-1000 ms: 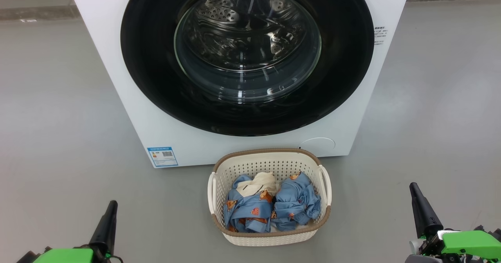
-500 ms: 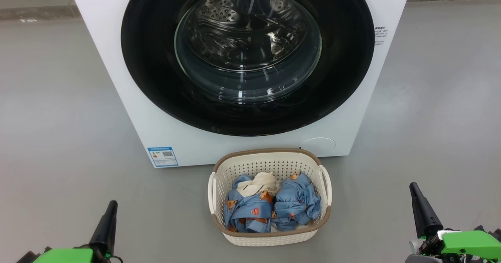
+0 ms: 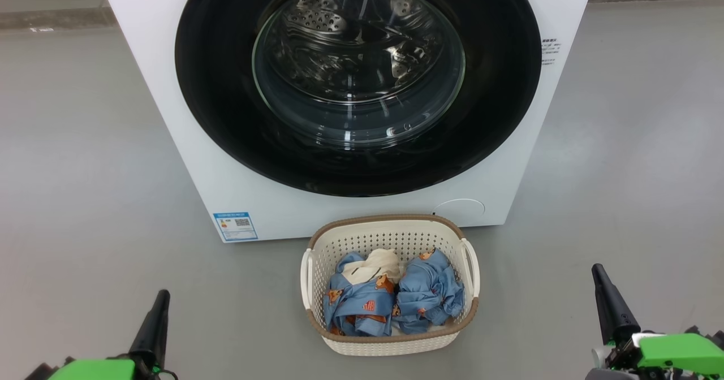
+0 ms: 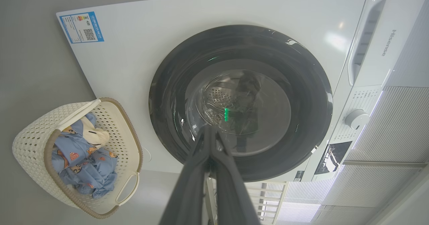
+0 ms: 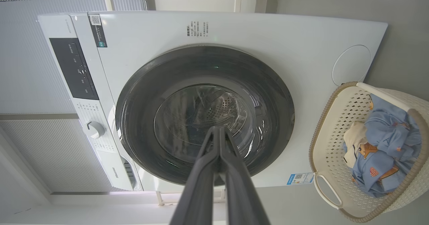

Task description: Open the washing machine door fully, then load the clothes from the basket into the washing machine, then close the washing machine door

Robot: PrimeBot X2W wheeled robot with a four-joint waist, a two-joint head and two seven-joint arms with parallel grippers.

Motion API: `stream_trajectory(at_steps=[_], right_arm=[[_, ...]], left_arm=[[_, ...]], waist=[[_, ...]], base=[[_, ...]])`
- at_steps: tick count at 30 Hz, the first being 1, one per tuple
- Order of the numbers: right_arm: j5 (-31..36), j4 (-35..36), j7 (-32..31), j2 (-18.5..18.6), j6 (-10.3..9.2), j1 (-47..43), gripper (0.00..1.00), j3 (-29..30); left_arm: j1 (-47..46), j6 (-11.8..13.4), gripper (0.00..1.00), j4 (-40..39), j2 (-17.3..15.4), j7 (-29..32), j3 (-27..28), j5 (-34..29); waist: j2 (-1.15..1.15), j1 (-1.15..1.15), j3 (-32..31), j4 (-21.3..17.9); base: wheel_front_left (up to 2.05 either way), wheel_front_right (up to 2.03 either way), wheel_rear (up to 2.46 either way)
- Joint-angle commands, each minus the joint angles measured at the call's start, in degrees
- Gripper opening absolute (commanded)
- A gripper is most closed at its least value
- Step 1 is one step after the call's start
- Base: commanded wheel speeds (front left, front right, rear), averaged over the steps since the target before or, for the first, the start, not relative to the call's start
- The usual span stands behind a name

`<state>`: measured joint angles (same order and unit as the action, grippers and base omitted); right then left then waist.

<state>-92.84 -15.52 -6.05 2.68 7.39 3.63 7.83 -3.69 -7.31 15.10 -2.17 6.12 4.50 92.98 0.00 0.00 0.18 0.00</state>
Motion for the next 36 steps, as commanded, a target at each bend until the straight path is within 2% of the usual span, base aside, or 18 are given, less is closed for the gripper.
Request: stream_trajectory(at_steps=[1, 8, 12, 18, 36], right_arm=[[0.0, -0.05, 0.01, -0.01, 0.0, -0.01, 1.0, 0.0], [0.05, -1.97, 0.36, -0.46, 0.0, -1.14, 1.0, -0.29], [0.6, -1.92, 1.03, -0.32, 0.01, -1.1, 1.0, -0.74], [2.28, -1.97, 2.17, 0.13, 0.01, -0.87, 1.0, -1.57], [14.32, -2.19, 5.43, 2.2, 0.03, 0.18, 1.0, -4.9]], left_arm=[[0.0, 0.0, 1.0, 0.03, 0.01, -0.01, -0.01, -0.01], [1.24, 0.01, 1.0, 1.51, 0.72, -0.42, -0.3, -0.18], [1.28, 0.0, 1.0, 1.06, 0.42, -1.13, -0.61, -0.97], [1.38, -0.01, 1.0, 0.48, -0.25, -2.25, -1.18, -2.98], [1.48, -0.04, 1.0, -1.24, -1.18, -5.45, -1.92, -16.06]], waist=[[0.0, 0.0, 0.0, 0.0], [0.0, 0.02, 0.06, 0.02], [0.0, 0.13, -0.1, 0.09], [0.0, 0.01, -0.01, 0.15], [0.0, 0.0, 0.01, 0.3]], base=[[0.0, 0.0, 0.0], [0.0, 0.0, 0.0], [0.0, 0.0, 0.0], [0.0, 0.0, 0.0], [0.0, 0.0, 0.0]])
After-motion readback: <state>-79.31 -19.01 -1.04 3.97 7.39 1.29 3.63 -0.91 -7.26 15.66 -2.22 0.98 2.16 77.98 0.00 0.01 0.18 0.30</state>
